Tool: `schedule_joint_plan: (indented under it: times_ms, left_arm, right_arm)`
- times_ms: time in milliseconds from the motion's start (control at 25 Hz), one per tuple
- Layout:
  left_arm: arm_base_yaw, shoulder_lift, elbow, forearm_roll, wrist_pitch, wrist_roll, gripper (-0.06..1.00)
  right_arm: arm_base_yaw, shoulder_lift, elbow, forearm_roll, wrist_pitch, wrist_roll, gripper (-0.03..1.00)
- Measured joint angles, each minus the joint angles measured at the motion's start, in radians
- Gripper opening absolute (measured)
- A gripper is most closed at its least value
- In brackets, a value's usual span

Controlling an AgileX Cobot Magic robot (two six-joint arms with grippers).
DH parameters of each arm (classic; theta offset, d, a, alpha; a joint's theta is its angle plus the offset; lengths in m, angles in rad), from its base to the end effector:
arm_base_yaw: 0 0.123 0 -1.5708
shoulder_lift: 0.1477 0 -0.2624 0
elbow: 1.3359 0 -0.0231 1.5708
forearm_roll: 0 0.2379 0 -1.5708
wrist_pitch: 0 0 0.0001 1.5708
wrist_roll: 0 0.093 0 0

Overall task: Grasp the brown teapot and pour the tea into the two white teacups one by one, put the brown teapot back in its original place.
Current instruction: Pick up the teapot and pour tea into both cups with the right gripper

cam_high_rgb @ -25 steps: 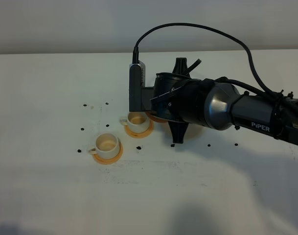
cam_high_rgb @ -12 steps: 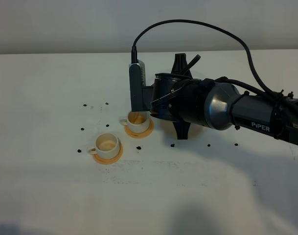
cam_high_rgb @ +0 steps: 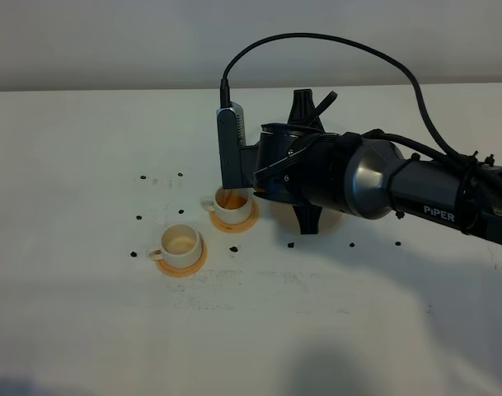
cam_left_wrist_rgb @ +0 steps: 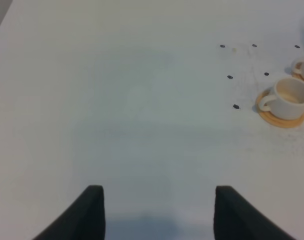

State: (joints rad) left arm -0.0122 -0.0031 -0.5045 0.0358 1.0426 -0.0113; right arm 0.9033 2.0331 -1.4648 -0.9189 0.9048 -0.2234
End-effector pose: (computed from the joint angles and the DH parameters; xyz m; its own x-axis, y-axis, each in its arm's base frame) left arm 0.0082 0.0028 0.2729 -0.4328 0.0120 -0.9014 -0.0128 0.9997 0.0195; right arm 0.2947 0.2799 0.1825 0.0067 -0.9824 0.1869 -0.7206 -0.1343 -0.6802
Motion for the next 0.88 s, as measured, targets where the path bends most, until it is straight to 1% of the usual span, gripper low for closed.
schedule_joint_plan:
  times_ms: [600, 880]
  left_arm:
    - [0.000, 0.000, 0.000, 0.000, 0.000, 0.000, 0.50]
    - [0.000, 0.000, 0.000, 0.000, 0.000, 0.000, 0.50]
  right_arm:
    - [0.000, 0.000, 0.000, -0.016, 0.014, -0.026, 0.09]
    - [0.000, 0.000, 0.000, -0.044, 0.014, -0.030, 0.09]
